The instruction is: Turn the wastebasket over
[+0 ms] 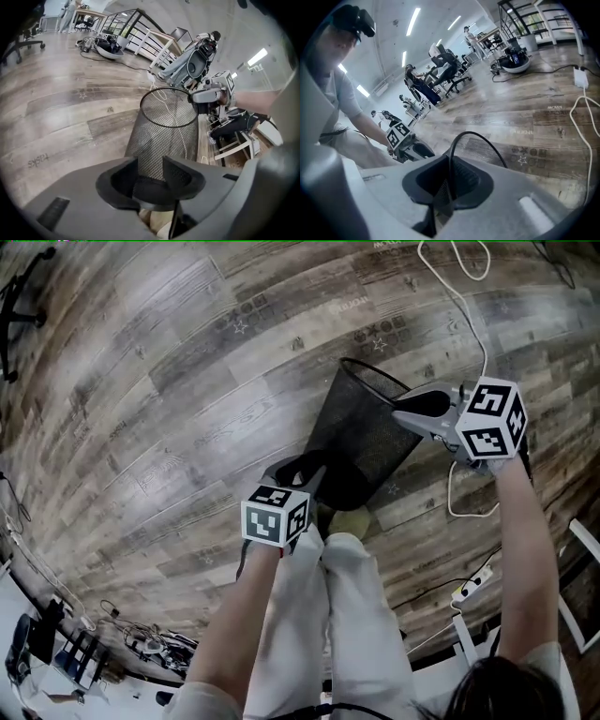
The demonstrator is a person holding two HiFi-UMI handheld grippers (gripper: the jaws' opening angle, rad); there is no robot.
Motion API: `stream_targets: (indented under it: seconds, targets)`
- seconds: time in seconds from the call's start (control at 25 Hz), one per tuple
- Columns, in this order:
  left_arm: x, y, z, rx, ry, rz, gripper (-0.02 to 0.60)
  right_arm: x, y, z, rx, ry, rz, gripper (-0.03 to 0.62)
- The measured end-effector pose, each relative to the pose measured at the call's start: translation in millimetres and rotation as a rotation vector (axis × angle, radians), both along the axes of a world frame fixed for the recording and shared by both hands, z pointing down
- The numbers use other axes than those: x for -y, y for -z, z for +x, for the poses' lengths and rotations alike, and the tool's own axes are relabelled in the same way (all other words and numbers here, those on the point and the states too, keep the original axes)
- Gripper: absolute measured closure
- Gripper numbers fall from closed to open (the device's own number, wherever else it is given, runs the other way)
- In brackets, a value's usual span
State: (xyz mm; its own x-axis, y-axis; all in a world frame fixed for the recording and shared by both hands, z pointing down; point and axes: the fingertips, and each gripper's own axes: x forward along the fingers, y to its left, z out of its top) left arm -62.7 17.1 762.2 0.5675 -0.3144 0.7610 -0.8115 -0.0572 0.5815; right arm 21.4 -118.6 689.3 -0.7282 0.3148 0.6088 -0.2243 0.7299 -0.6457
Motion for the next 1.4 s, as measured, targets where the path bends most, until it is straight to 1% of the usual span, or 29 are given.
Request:
stream_targets:
  seconds: [0.08, 0.2, 0.28, 0.36, 0.48, 0.56, 0.68, 0.88, 0.96, 1.04, 1.12, 1.16, 1.24, 1.28, 1.4]
  targets:
    - [7, 13, 8, -0.064, 0.053, -0.004, 0.422, -8, 11, 1, 0.003, 0.02, 0.017, 0.556]
    - [32, 38, 5, -0.15, 0.22, -0.006, 0.422, -20, 27, 2, -0.002, 0.061, 0.059, 0.557]
    - [57, 62, -6, -0.186, 0.307, 0.031, 0.422, -29, 37, 1, -0.01, 0.097, 0.09, 0.557]
    - [82, 86, -14, -0.196, 0.336, 0.081, 0.422, -40, 45, 0, -0.018, 0.133, 0.115, 0.557]
    - [113, 113, -22, -0.156, 0.323, 0.135, 0.421, -59, 54, -3, -0.017, 0.162, 0.137, 0.557]
    - [125, 118, -22, -0.108, 0.3, 0.141, 0.417, -73, 58, -5, -0.012, 0.185, 0.152, 0.557]
    - [121, 110, -18, -0.045, 0.259, 0.076, 0.408, -99, 66, -7, -0.008, 0.246, 0.177, 0.557]
    - [94, 92, -8, -0.023, 0.241, -0.044, 0.407, -132, 73, 1, -0.017, 0.35, 0.213, 0.558]
    - [81, 90, -6, -0.034, 0.248, -0.074, 0.406, -145, 75, 4, -0.018, 0.366, 0.211, 0.559]
    - [73, 89, -1, -0.072, 0.266, -0.115, 0.405, -155, 76, 5, -0.017, 0.375, 0.208, 0.559]
    - [61, 87, 7, -0.097, 0.254, -0.186, 0.407, -163, 77, 7, -0.022, 0.394, 0.209, 0.559]
    - [54, 86, 10, -0.089, 0.234, -0.218, 0.407, -169, 77, 8, -0.025, 0.409, 0.211, 0.559]
    - [41, 85, 12, -0.047, 0.205, -0.241, 0.419, -182, 77, 8, -0.032, 0.435, 0.214, 0.559]
    - [37, 86, 11, -0.03, 0.207, -0.243, 0.429, -186, 77, 8, -0.036, 0.442, 0.216, 0.557]
    - [32, 88, 8, -0.018, 0.258, -0.249, 0.46, -195, 77, 7, -0.046, 0.454, 0.24, 0.557]
